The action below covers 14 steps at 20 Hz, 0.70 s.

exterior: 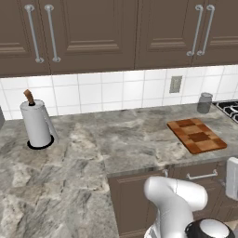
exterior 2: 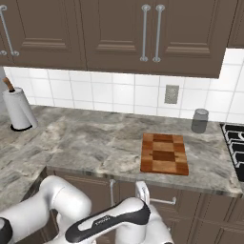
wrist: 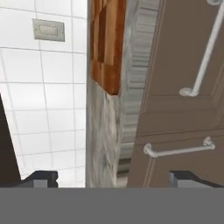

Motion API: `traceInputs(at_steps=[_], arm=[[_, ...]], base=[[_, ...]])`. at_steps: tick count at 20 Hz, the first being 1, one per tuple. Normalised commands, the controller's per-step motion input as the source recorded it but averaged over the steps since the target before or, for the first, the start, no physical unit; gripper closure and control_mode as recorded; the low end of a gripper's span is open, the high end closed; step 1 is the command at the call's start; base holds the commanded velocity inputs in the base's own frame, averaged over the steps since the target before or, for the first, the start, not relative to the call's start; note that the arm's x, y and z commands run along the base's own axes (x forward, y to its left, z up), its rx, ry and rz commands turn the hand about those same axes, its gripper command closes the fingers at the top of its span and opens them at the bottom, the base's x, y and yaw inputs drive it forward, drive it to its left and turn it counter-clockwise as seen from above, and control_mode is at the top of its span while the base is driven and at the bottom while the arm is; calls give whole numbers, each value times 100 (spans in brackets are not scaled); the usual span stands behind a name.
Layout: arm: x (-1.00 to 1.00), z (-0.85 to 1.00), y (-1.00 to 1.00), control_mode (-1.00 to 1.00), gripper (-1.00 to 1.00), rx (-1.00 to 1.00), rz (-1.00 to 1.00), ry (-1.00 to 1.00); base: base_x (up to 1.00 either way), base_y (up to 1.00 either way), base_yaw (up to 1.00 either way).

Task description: Open the drawer on the right and place the cutting tools on the cutting board.

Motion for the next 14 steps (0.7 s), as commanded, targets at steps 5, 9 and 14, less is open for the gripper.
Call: traceInputs(at_steps=[5,9,14], arm=[[5,-30,-2,-100,-100,2,0,-31],[8,-25,0,-100,-100,2,0,-27],[9,-21,-1,-100,-100,0,0,-23]], base=[[0,0,0],[0,0,0],[0,0,0]])
